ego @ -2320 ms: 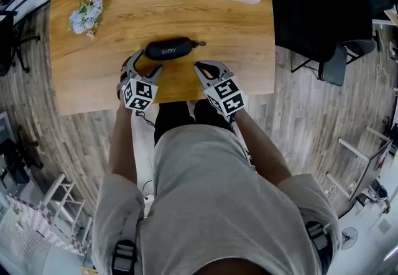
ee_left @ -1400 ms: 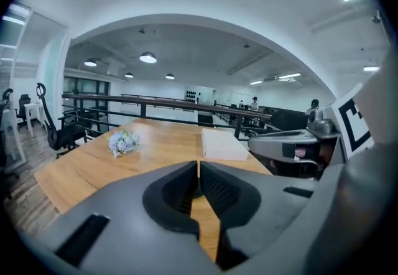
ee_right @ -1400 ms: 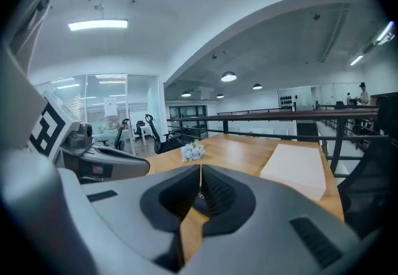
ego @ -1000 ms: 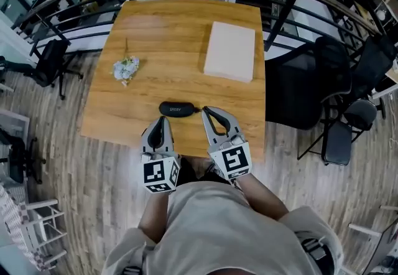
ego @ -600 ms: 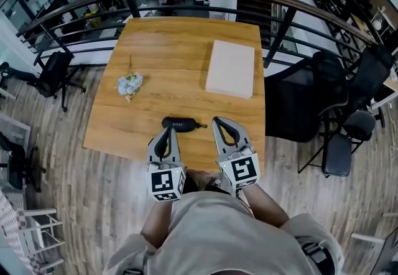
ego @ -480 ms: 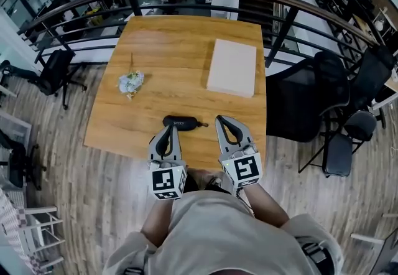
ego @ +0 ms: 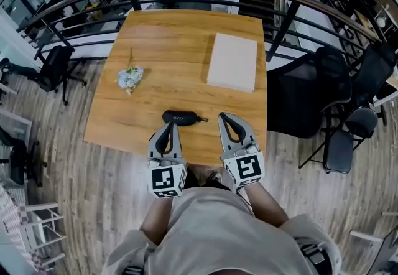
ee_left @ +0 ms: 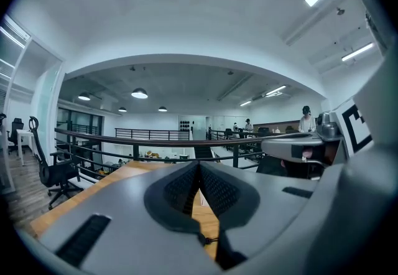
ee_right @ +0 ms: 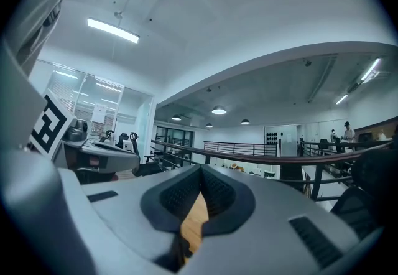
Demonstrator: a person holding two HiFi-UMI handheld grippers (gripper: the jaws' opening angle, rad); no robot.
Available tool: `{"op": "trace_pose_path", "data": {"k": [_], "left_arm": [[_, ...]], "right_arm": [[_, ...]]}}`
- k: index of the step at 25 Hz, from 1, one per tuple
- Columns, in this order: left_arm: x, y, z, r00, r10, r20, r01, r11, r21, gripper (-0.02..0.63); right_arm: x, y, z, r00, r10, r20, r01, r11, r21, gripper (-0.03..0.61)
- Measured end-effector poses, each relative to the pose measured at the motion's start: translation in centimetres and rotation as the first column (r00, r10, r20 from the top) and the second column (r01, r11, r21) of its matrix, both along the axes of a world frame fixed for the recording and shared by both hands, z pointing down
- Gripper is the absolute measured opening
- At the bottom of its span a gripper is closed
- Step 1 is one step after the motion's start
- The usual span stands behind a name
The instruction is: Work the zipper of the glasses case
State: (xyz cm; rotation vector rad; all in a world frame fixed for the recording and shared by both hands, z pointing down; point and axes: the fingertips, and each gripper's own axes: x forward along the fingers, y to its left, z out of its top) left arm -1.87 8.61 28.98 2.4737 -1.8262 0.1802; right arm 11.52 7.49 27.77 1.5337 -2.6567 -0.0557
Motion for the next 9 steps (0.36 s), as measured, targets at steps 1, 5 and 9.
{"op": "trace_pose_path", "data": {"k": [1, 5, 9], "left_arm": [[0.1, 0.1, 0.0, 1.000, 0.000, -0.002, 0.000, 1.000, -0.001, 0.023], [0.1, 0.3, 0.6, 1.000, -0.008, -0.008, 0.008, 1.000, -0.006, 0.023], [-0.5, 0.0, 1.0, 1.000, -0.016, -0.004, 0.016, 1.000, -0.002, 0.023]], "right_arm": [[0.0, 0.1, -0.1, 1.000, -0.005, 0.001, 0.005, 1.000, 0.004, 0.026], [-0.4, 0.1, 0.3, 1.000, -0.007, -0.003, 0.007, 1.000, 0.002, 0.026], [-0.8, 0.1, 0.9, 1.000, -0.012, -0.017, 0.012, 1.000, 0.001, 0.026]]}}
